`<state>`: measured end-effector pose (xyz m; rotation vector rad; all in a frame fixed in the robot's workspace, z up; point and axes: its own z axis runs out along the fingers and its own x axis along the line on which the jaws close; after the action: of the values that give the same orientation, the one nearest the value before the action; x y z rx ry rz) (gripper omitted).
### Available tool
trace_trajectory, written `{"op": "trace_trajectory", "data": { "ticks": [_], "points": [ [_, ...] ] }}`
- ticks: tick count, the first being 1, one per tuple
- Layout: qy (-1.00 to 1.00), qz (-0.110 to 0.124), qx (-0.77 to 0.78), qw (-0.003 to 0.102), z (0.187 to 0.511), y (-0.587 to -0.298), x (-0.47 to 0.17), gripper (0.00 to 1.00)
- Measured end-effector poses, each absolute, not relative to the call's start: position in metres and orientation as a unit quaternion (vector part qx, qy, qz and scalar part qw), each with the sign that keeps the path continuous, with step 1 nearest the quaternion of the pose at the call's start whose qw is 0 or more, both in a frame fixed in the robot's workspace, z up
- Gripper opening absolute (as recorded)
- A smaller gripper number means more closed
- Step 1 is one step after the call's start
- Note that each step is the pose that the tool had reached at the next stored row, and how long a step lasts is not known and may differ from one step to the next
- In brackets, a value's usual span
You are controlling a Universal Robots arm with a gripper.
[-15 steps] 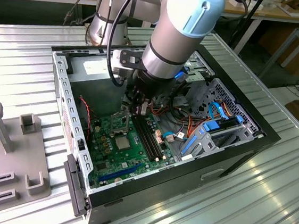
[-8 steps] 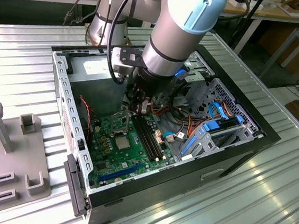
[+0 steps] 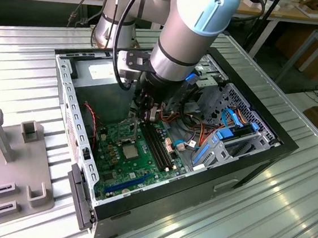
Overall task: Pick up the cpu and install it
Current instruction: 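Close the cpu cover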
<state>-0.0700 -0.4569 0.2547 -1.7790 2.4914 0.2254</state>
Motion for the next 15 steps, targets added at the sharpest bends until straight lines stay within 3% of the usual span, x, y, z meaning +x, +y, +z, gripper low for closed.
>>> {"op": "trace_trajectory", "data": {
  "ticks": [15],
  "points": [
    [0.808,0.073,-0.584,0.036,0.2559,-0.457,-0.071,0.11]
  ]
}}
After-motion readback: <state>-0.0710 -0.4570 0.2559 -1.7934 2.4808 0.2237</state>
